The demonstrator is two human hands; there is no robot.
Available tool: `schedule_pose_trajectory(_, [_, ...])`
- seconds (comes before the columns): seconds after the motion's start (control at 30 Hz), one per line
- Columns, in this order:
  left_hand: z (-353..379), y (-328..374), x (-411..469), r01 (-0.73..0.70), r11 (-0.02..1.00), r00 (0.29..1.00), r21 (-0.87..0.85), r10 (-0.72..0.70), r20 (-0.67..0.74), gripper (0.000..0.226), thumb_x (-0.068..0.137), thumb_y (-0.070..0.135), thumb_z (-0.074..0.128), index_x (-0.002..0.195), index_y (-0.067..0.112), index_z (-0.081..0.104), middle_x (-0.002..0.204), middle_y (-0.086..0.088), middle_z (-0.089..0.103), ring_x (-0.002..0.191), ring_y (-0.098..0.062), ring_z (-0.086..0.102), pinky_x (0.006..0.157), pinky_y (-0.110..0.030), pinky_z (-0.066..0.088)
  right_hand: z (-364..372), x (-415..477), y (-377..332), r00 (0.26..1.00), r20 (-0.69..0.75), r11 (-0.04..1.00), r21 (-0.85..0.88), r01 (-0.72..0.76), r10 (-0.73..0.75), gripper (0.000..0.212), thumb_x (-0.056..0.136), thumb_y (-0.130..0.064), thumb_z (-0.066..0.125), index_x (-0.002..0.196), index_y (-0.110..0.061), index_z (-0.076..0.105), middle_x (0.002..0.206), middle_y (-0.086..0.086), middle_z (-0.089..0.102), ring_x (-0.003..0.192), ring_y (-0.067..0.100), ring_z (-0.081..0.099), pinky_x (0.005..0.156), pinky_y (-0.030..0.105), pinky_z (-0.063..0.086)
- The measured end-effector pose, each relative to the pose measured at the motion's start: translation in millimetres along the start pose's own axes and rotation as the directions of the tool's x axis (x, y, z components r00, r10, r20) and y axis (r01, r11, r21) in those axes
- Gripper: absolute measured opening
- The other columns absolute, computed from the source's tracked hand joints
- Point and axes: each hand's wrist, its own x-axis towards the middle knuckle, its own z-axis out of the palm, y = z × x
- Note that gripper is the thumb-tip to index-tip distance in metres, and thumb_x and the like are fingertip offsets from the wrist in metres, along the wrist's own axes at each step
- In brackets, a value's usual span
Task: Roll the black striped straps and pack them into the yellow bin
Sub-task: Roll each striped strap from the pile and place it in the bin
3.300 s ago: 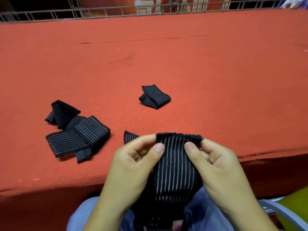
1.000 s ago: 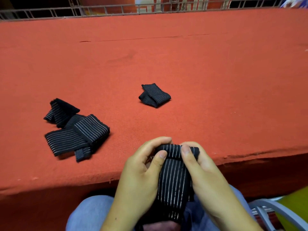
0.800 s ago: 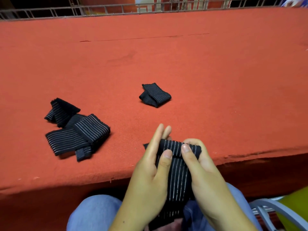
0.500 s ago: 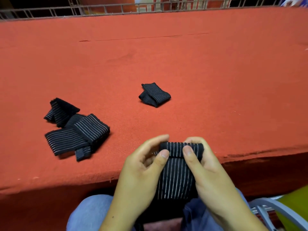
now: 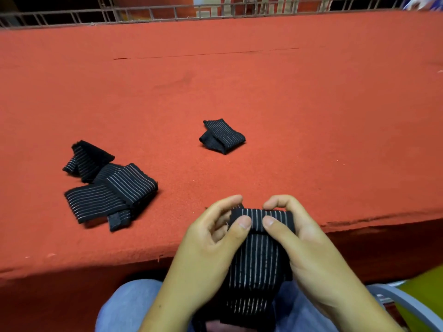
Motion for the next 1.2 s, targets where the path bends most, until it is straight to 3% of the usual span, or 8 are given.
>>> schedule_pose_trajectory(0.13, [0.9, 1.0, -0.3, -0.026, 0.998, 0.999, -0.05, 0.024, -0.034, 0.025, 0.089, 0.022, 0.071, 0.112, 0.03, 0.074, 0.103, -0.001, 0.079, 0.096, -0.015, 0.076, 0.079, -0.024, 0.058, 3.3, 0.2, -2.7, 0.999, -0.012, 1.0, 0.002, 0.03, -0.03, 0.016, 0.095, -0.026, 0.066, 0.109, -0.035, 0.065, 0.091, -0.001, 0.074, 0.083, 0.016, 0.069, 0.078, 0.041, 0.056])
schedule_pose_trajectory(0.27, [0.2, 3.6, -0.3, -0.094, 0.995, 0.991, 0.016, 0.095, -0.089, 0.032, 0.091, 0.01, 0.072, 0.107, 0.037, 0.075, 0.1, 0.005, 0.078, 0.089, -0.007, 0.074, 0.076, -0.019, 0.055, 10.3, -1.2, 1.4, 1.0, 0.005, 1.0, 0.031, 0.001, -0.002, 0.026, 0.085, -0.048, 0.066, 0.102, -0.03, 0.071, 0.103, 0.004, 0.078, 0.096, 0.018, 0.075, 0.089, 0.041, 0.058])
schedule_pose_trajectory(0.37, [-0.4, 5.6, -2.2, -0.141, 0.986, 0.985, 0.09, 0.148, -0.084, 0.034, 0.09, 0.007, 0.073, 0.104, 0.038, 0.076, 0.106, 0.01, 0.077, 0.097, -0.006, 0.073, 0.08, -0.016, 0.054, 14.2, -2.3, 3.2, 0.999, -0.023, 0.996, 0.078, -0.032, 0.033, 0.042, 0.086, -0.066, 0.068, 0.098, -0.025, 0.071, 0.093, 0.003, 0.076, 0.086, 0.015, 0.071, 0.081, 0.038, 0.055])
schedule_pose_trajectory(0.47, [-3.0, 4.7, -2.8, -0.151, 0.979, 0.985, 0.139, 0.16, -0.058, 0.034, 0.09, 0.004, 0.073, 0.103, 0.036, 0.076, 0.108, 0.011, 0.077, 0.101, -0.005, 0.072, 0.083, -0.014, 0.053, 13.2, -0.8, 3.3, 0.999, -0.041, 0.998, 0.065, -0.013, 0.015, 0.042, 0.087, -0.063, 0.067, 0.095, -0.022, 0.068, 0.084, 0.001, 0.067, 0.081, 0.014, 0.062, 0.077, 0.038, 0.05])
schedule_pose_trajectory(0.67, [2.9, 0.3, -3.2, -0.05, 0.991, 0.998, 0.124, 0.044, 0.047, 0.043, 0.095, 0.04, 0.066, 0.136, 0.04, 0.055, 0.128, 0.024, 0.067, 0.118, 0.005, 0.064, 0.099, -0.018, 0.05, 9.7, 0.3, 3.0, 0.999, 0.02, 0.999, -0.003, 0.049, -0.049, 0.022, 0.087, -0.047, 0.06, 0.102, -0.031, 0.064, 0.084, -0.005, 0.069, 0.079, 0.014, 0.062, 0.076, 0.044, 0.047])
schedule_pose_trajectory(0.93, [16.7, -10.4, -6.7, -0.039, 0.994, 0.999, 0.1, 0.038, 0.008, 0.05, 0.091, 0.059, 0.053, 0.14, 0.048, 0.047, 0.138, 0.031, 0.057, 0.128, 0.007, 0.055, 0.112, -0.032, 0.04, 16.0, -2.0, 4.8, 0.996, -0.017, 0.993, -0.083, 0.089, -0.091, 0.029, 0.083, -0.061, 0.057, 0.103, -0.04, 0.059, 0.081, -0.012, 0.07, 0.073, 0.005, 0.063, 0.074, 0.039, 0.05])
schedule_pose_trajectory(1.1, [7.3, -6.9, -5.0, -0.009, 0.993, 0.999, 0.118, 0.013, -0.033, 0.048, 0.089, 0.07, 0.053, 0.134, 0.051, 0.055, 0.121, 0.026, 0.068, 0.11, 0.008, 0.064, 0.093, -0.018, 0.046, 11.7, -3.5, 4.2, 0.996, -0.026, 0.993, -0.079, 0.085, -0.088, 0.005, 0.101, -0.04, 0.062, 0.105, -0.038, 0.06, 0.078, -0.009, 0.066, 0.072, 0.01, 0.06, 0.069, 0.038, 0.049])
schedule_pose_trajectory(1.2, [2.2, -0.6, -5.3, -0.016, 0.999, 0.999, 0.049, 0.017, -0.032, 0.027, 0.094, 0.037, 0.065, 0.12, 0.031, 0.069, 0.101, 0.008, 0.077, 0.087, -0.001, 0.071, 0.074, -0.016, 0.052, 7.3, -3.2, 1.1, 0.999, -0.011, 0.999, -0.034, 0.034, -0.034, 0.012, 0.096, -0.038, 0.065, 0.108, -0.036, 0.06, 0.083, 0.0, 0.068, 0.075, 0.02, 0.063, 0.07, 0.045, 0.05])
